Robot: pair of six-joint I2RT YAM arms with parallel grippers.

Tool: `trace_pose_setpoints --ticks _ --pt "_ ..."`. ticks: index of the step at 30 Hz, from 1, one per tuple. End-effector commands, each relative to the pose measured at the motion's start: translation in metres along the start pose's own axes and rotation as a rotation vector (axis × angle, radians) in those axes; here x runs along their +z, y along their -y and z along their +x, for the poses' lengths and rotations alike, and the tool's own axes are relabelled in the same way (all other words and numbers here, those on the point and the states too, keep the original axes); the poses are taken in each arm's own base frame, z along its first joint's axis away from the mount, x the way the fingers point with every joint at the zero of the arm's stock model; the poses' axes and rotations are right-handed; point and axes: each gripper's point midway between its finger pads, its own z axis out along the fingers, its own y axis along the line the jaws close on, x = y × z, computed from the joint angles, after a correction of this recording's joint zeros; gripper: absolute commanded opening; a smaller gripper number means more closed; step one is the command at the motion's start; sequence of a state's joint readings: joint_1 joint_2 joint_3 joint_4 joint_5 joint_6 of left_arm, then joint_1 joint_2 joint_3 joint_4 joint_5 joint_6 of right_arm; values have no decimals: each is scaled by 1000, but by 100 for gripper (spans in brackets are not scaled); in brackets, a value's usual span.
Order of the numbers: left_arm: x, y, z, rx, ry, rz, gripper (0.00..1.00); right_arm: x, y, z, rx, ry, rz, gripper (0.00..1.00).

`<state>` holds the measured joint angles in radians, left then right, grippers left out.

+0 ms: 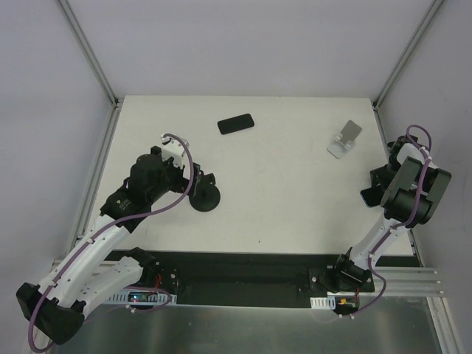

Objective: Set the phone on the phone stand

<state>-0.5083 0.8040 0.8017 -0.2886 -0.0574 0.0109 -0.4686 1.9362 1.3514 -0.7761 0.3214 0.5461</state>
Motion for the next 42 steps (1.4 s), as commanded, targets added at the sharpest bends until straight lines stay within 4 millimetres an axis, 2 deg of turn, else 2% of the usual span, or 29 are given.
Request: trace_pose_setpoints --ticks 1,15,16,18,25,30,41,42 --pt "-3 3 -16 -16 57 23 98 7 25 19 -87 -44 77 96" --pt "-10 2 -18 -18 86 18 99 27 13 24 -104 -92 -20 99" --pt "-10 1 -18 -18 86 16 99 28 12 24 -105 -100 -29 94" --pt "-11 1 -18 -16 89 16 99 30 10 25 -118 -105 -37 93" --pt "-11 3 -19 -18 89 26 99 30 6 23 -133 -100 -59 88" --pt "-13 3 -19 -17 96 26 99 32 9 27 -136 -88 -70 89" --pt "-19 3 -22 -17 121 33 99 27 1 20 -157 -54 -101 88" --pt "-19 4 -22 -17 122 34 99 25 -1 19 -159 -48 -107 92"
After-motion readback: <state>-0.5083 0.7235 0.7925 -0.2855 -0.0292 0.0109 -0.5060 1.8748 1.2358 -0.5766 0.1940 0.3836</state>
